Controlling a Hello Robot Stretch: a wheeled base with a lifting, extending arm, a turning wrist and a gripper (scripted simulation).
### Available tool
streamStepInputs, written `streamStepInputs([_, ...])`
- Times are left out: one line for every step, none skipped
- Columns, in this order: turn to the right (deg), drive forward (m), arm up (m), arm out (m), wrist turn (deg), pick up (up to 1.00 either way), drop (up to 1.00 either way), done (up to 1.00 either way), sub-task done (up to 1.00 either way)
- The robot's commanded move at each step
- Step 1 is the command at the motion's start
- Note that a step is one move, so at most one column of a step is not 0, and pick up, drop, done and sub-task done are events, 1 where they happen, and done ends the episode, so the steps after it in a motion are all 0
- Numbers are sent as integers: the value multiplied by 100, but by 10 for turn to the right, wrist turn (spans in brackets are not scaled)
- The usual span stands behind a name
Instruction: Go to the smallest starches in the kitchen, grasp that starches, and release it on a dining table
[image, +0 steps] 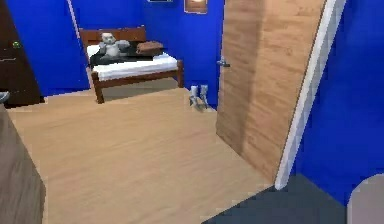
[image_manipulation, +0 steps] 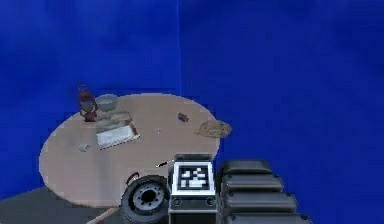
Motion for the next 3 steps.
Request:
streamStepInputs([-450,0,0,0,0,0,0,0,0])
streamStepInputs([-390,0,0,0,0,0,0,0,0])
streamStepInputs([450,0,0,0,0,0,0,0,0])
